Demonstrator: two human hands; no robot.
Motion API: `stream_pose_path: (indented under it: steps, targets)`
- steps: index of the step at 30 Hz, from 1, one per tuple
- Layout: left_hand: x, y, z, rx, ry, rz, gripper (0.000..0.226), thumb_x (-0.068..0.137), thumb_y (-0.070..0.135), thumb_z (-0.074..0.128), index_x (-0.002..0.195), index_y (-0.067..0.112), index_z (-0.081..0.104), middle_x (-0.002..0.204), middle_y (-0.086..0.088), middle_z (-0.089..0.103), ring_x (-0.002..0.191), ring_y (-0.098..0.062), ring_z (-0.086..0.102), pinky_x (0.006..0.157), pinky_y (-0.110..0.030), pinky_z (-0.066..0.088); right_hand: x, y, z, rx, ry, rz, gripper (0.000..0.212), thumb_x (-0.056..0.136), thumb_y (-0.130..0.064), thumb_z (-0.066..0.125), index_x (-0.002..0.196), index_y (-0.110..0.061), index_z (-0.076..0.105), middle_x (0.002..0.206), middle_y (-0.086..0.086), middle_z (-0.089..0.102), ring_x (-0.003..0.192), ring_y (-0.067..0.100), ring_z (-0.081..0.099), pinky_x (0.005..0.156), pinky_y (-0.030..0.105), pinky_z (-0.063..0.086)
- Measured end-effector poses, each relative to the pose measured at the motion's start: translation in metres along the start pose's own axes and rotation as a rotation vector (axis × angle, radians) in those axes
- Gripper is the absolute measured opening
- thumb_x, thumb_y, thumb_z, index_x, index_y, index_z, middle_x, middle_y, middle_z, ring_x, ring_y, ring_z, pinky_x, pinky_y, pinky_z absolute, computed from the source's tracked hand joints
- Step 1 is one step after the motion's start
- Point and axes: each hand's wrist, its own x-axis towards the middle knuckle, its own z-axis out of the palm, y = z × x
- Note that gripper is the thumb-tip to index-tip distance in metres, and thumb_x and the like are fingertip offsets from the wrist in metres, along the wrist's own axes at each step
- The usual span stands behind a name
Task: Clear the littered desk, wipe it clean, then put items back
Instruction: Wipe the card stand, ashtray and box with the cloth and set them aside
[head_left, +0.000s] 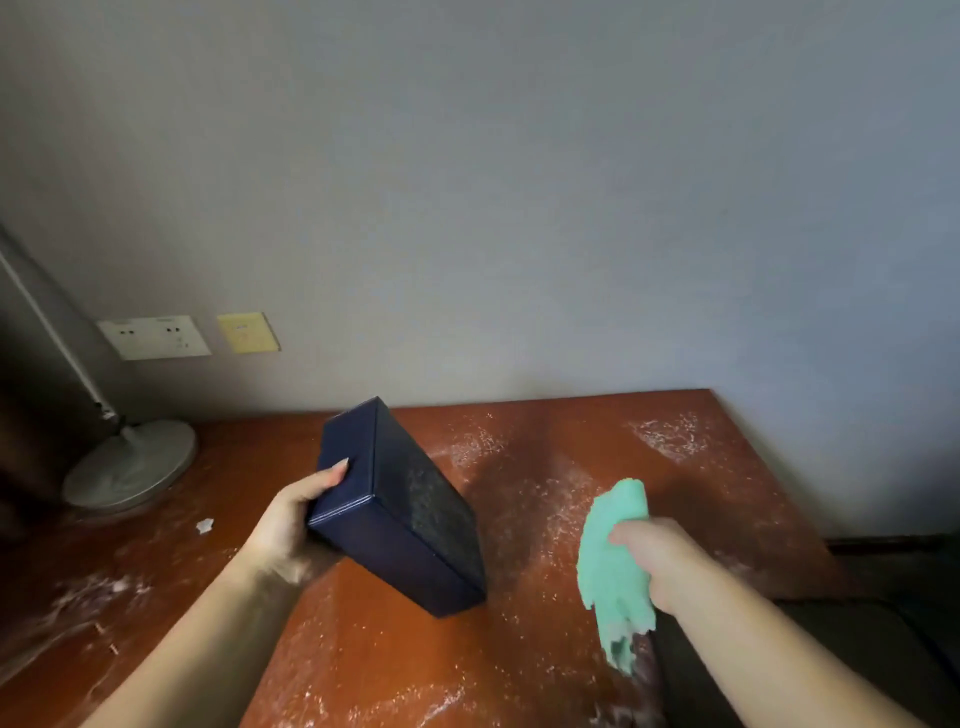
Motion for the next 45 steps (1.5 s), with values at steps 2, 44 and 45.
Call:
stream_pose_path:
  steps: [2, 44, 45]
  targets:
    - [-0.010, 0.003, -0.001, 0.011, -0.034, 0.019, 0.033, 0.046, 0.036, 0.088, 0.065, 0.011, 0.077, 0.068, -0.007, 0.071, 0.054, -0.018, 0.067, 0.049, -0.024, 0.054, -0.023, -0.025, 0.015, -0.106, 0.051, -0.229, 0.038, 0.085, 0.001, 0.054, 0.121, -0.005, 0.048, 0.113, 0.017, 0.061, 0.097, 0.033, 0.061, 0.085, 0.041, 0.052]
    - [-0.045, 0.028, 0.003, -0.166, -0.562, 0.009, 0.045, 0.095, -0.006, 0.019, 0.139, -0.012, 0.025, 0.136, -0.037, 0.035, 0.127, -0.049, 0.037, 0.108, -0.052, 0.029, 0.009, -0.058, 0.049, -0.842, 0.135, -0.780, 0.028, 0.085, -0.001, 0.044, 0.079, -0.022, 0.063, 0.105, 0.006, 0.050, 0.097, 0.029, 0.056, 0.069, 0.030, 0.043]
    - [-0.043, 0.030, 0.001, -0.125, -0.486, 0.044, 0.044, 0.096, -0.004, 0.020, 0.139, -0.010, 0.027, 0.136, -0.035, 0.037, 0.127, -0.047, 0.039, 0.108, -0.051, 0.031, 0.014, -0.052, 0.043, -0.816, 0.189, -0.707, 0.030, 0.083, -0.001, 0.043, 0.080, -0.022, 0.063, 0.111, 0.008, 0.050, 0.094, 0.030, 0.056, 0.066, 0.030, 0.042]
